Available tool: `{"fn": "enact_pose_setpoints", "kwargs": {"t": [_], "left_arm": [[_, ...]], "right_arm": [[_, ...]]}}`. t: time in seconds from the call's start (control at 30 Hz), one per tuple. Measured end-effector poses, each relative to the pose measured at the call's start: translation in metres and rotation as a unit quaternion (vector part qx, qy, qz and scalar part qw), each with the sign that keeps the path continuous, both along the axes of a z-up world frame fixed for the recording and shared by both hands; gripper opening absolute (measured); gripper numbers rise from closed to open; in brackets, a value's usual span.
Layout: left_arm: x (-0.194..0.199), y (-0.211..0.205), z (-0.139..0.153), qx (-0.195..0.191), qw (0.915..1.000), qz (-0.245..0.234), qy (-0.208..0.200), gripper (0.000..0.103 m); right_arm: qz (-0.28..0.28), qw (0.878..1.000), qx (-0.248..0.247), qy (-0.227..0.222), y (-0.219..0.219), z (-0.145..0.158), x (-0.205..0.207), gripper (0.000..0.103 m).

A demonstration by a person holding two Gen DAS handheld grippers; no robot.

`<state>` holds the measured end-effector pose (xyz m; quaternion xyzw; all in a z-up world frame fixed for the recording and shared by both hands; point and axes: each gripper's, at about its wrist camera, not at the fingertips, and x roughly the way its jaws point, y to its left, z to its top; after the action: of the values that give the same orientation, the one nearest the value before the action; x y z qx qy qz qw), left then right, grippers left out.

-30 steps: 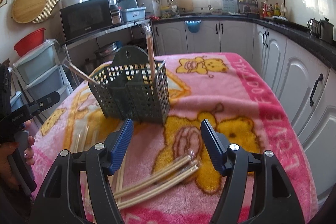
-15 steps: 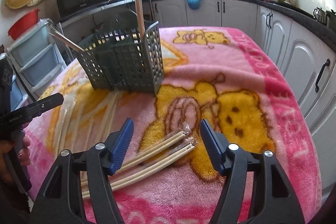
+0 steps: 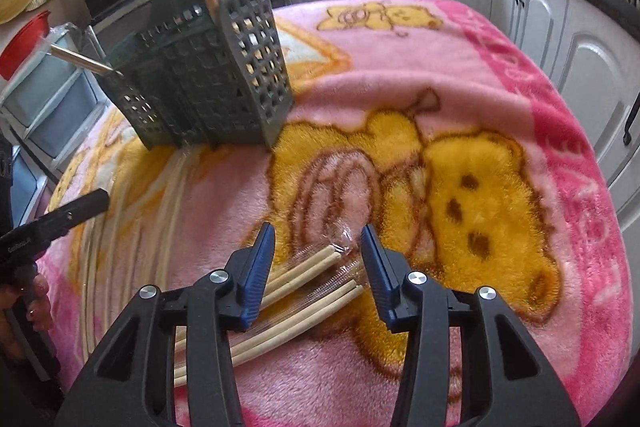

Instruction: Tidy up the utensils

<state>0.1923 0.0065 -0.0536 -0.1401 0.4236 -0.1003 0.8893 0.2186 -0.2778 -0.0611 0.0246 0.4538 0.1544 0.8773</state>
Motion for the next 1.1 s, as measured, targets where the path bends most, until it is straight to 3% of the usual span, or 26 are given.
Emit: {"fn": "enact_pose_setpoints", "kwargs": {"t": [0.47, 0.73, 1.1], "left_arm": [[0.035, 0.000, -0.013, 0.023, 0.9991, 0.017, 0.032, 0.060], [0.046, -0.001, -0.017, 0.039, 0.9981, 0.035, 0.031, 0.040], [0.049, 0.006, -0.019, 0.047, 0.9974, 0.050, 0.022, 0.023]], "right_arm": [[-0.022, 0.999, 0.018, 0.016, -0.003, -0.009, 0.011, 0.014], [-0.030, 0.999, 0.041, 0.013, -0.009, -0.009, 0.011, 0.011], [-0.027, 0.998, 0.053, -0.025, -0.008, 0.009, 0.001, 0.009]]}}
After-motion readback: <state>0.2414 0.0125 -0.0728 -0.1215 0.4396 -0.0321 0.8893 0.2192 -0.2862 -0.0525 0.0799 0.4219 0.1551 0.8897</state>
